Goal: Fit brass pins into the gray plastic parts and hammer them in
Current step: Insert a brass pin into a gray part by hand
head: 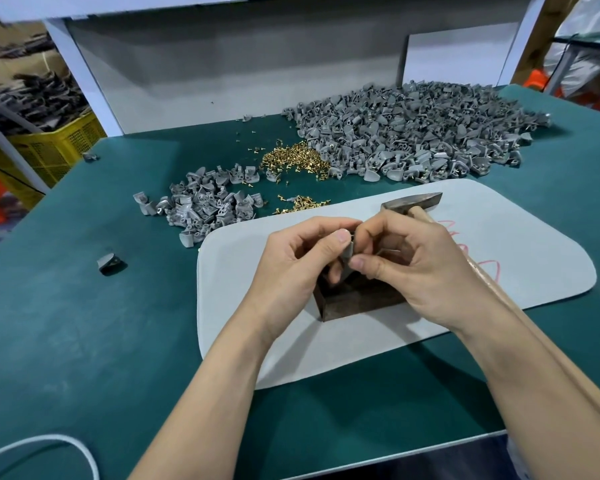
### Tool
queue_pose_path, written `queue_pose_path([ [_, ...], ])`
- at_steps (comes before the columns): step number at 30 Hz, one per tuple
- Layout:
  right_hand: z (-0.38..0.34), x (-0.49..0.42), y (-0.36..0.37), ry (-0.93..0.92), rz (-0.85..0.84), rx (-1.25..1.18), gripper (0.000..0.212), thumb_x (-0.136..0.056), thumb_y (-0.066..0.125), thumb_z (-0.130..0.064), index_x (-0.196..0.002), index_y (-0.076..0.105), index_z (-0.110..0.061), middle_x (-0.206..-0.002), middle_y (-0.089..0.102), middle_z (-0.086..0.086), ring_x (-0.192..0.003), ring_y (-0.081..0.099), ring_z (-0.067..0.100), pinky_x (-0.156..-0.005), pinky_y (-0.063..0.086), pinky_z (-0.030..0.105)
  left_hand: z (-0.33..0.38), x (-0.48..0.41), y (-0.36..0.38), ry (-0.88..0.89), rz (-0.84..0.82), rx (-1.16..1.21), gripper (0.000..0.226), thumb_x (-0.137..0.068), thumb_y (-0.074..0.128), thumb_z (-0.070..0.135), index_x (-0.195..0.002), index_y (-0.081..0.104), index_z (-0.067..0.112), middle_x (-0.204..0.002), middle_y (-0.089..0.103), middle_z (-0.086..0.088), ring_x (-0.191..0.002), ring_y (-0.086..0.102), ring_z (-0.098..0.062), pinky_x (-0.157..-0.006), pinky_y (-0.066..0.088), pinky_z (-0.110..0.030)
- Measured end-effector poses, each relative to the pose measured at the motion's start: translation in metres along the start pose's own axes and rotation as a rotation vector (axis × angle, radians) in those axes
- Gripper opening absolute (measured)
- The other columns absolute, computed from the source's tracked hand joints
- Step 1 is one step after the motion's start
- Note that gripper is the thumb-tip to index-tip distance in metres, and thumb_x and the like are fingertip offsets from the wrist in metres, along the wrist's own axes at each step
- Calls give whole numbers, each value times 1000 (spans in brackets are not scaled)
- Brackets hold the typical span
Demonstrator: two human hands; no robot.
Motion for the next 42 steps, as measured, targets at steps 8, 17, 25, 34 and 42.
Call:
queue_pose_path([
  [8,0,-1,-1,8,1,31,24,-80,66,7,-78,59,-16,-70,57,-6,-64,56,6,-67,47,25,-1,0,-1,-29,8,33,26,-84,54,19,-103,68,10,-79,58,-19,-59,51,-15,-68,43,-25],
  [17,-14,6,-7,-156,184,352,23,-73,67,7,-76,59,-15,-67,59,-12,-69,53,-7,-63,43,8,-1,0,1,-22,-1,47,26,-85,53,14,-105,68,12,-88,63,-25,-75,60,-21,-85,46,-35],
  [25,-22,8,-11,-276,265,593,16,-70,68,3,-77,59,-9,-73,53,-8,-74,46,-4,-62,38,9,1,1,2,-4,1,47,26,-85,53,12,-105,68,14,-83,64,-18,-77,62,-20,-87,48,-33],
  [34,-12,7,-28,-144,355,313,7,-77,63,-15,-74,63,-22,-70,63,-11,-70,62,22,-72,49,50,9,3,5,47,4,-51,26,-89,58,0,-108,65,16,-84,71,11,-81,65,-2,-79,48,-15],
  [42,-5,4,-23,-94,286,251,5,-77,64,-20,-74,61,-22,-64,57,-12,-61,56,15,-76,44,44,14,3,11,84,-27,-51,31,-84,60,-7,-107,62,15,-73,68,18,-74,64,5,-70,47,-9],
])
Point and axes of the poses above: each hand's wrist, its own x-axis away from the middle knuckle, its own y-axis out of the palm, z = x × y, the point moved 9 cm from there along -x, towards the middle knuckle
